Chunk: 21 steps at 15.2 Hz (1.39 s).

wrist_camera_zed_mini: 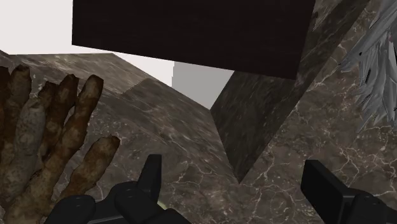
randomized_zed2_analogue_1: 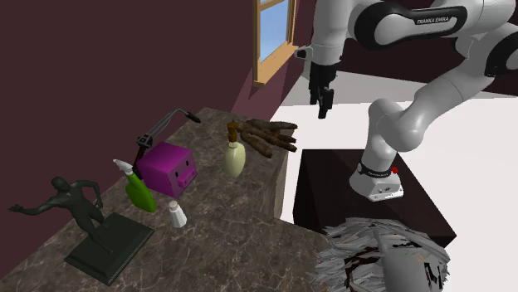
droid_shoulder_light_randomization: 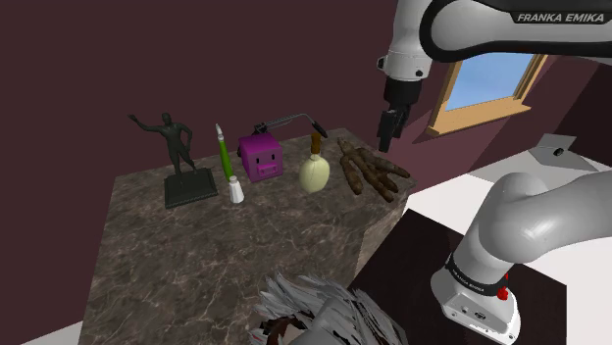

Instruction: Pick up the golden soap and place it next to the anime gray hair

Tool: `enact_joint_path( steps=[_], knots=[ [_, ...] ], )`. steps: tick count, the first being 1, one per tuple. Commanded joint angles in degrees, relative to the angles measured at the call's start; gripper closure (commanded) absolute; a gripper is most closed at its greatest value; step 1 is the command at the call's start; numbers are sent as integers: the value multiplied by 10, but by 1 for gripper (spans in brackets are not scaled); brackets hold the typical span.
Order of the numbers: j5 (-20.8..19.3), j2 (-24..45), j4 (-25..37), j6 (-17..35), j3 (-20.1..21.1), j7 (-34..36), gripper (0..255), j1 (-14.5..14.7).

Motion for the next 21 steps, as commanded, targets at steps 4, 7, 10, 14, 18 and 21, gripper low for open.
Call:
enact_joint_path(
  steps=[4, 7, 10, 14, 18, 21],
  knots=[
    [-5, 59, 13, 52, -2, 1, 0, -9],
    [-10, 120, 32, 100, -3, 4, 0, -17],
    [-16, 182, 59, 142, -5, 7, 0, -25],
    [-23, 265, 104, 189, -8, 12, 0, -35],
    [-29, 349, 160, 226, -12, 18, 0, -43],
    [-34, 411, 209, 246, -16, 22, 0, -48]
  ],
)
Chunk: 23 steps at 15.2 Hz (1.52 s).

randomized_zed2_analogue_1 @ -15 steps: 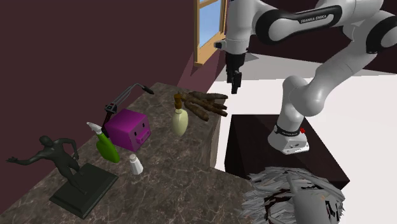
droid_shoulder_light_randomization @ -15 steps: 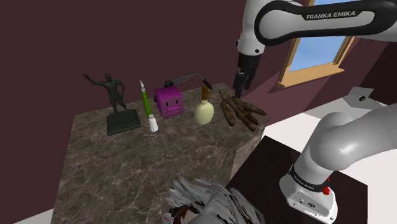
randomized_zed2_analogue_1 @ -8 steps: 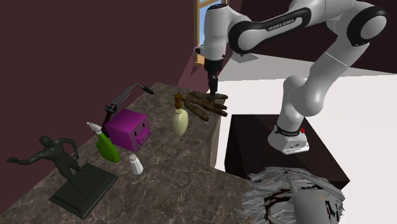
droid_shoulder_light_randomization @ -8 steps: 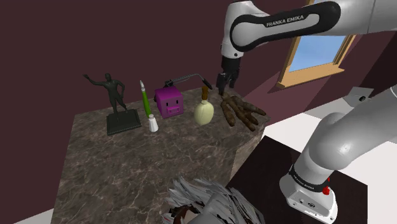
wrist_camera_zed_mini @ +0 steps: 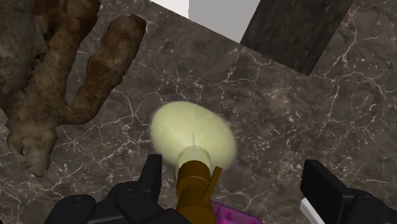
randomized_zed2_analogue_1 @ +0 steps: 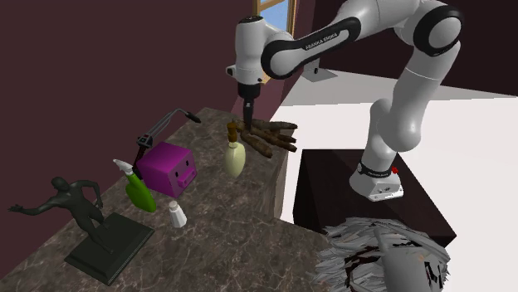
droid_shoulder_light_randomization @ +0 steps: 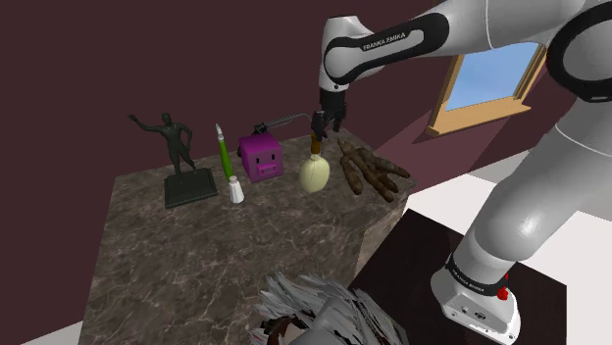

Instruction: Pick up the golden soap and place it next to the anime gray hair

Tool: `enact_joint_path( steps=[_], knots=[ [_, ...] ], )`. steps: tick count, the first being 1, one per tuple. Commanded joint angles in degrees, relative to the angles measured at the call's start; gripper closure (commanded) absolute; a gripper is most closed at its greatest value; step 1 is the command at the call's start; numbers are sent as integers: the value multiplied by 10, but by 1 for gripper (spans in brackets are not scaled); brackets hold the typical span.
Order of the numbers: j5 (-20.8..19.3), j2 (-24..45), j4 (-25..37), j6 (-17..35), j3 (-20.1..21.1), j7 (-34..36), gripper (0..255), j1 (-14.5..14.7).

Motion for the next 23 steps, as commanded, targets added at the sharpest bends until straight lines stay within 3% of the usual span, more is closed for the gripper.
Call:
enact_joint_path(
  steps=[1, 5, 12, 20, 21, 23],
  knots=[
    [-3, 41, 35, 11, -3, 2, 0, -4],
    [-7, 112, 100, 24, -8, 7, 0, -9],
    [-7, 133, 68, 78, -8, 7, 0, -9],
    [-7, 133, 68, 77, -8, 7, 0, -9],
    [-7, 133, 68, 77, -8, 7, 255, -9],
    [-7, 133, 68, 77, -8, 7, 255, -9]
  ],
)
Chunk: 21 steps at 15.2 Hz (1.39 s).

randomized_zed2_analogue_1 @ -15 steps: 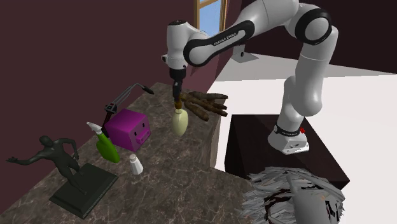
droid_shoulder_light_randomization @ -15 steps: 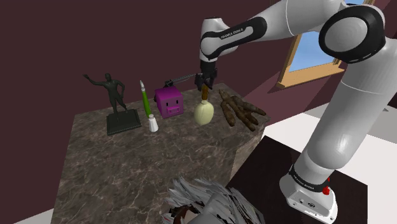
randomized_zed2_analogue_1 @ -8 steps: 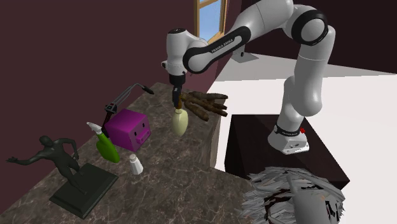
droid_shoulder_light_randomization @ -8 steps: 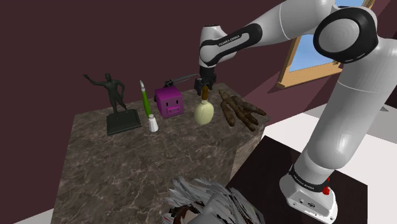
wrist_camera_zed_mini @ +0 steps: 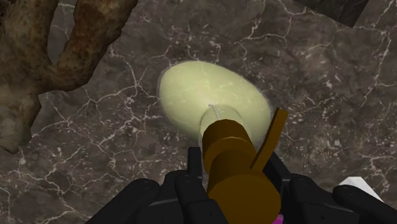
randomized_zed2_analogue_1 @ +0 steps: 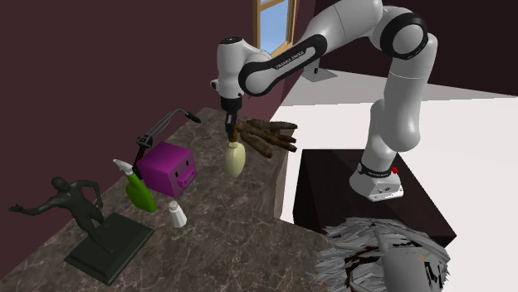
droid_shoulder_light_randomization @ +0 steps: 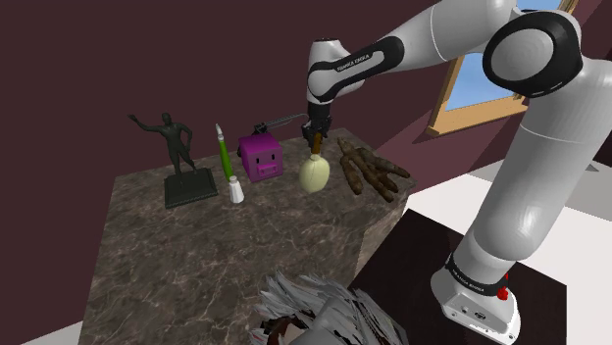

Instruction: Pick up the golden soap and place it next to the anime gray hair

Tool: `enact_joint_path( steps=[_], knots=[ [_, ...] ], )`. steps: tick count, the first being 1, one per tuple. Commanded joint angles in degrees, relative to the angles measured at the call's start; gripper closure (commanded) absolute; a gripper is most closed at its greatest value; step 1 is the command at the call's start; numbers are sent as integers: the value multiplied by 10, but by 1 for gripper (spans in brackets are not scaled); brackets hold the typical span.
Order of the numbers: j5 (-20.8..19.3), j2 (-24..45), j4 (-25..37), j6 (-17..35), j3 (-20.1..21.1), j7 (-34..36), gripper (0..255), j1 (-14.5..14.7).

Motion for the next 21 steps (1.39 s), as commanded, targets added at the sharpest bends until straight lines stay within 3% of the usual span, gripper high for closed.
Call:
enact_joint_path(
  steps=[1, 7, 21],
  knots=[
    [0, 0, 0, 0, 0, 0, 255, 0],
    [0, 0, 0, 0, 0, 0, 255, 0],
    [1, -26, 77, -103, 0, -1, 255, 0]
  ],
)
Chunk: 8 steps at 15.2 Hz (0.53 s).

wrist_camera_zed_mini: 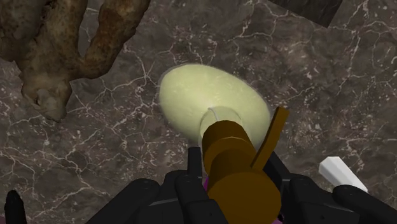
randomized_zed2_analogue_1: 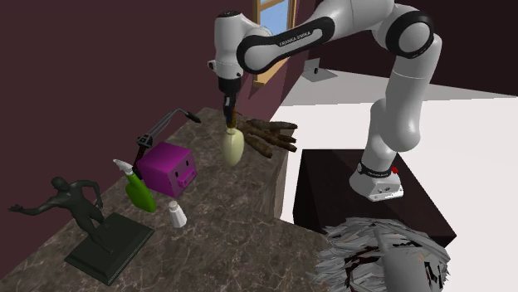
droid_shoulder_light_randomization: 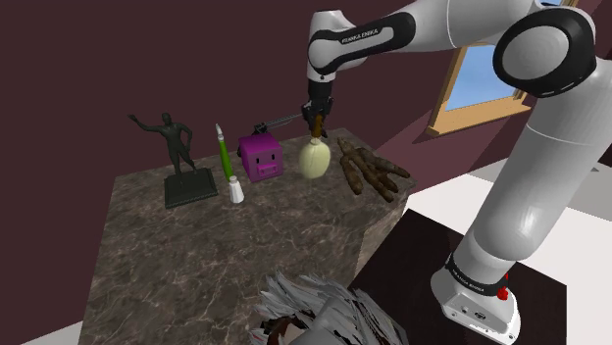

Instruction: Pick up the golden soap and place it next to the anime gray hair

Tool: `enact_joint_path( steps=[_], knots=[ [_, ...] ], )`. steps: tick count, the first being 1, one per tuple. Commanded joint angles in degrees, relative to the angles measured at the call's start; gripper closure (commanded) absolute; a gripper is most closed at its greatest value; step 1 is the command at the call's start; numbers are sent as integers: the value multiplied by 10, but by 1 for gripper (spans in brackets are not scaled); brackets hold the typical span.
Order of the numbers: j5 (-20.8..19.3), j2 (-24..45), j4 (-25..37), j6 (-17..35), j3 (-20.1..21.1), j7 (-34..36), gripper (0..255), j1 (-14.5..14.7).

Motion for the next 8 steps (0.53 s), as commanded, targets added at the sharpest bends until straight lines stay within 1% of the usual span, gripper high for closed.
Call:
enact_joint_path(
  steps=[1, 8],
  knots=[
    [0, -3, 12, -14, 0, 0, 255, 0],
    [0, -6, 61, -67, 0, 0, 255, 0]
  ],
)
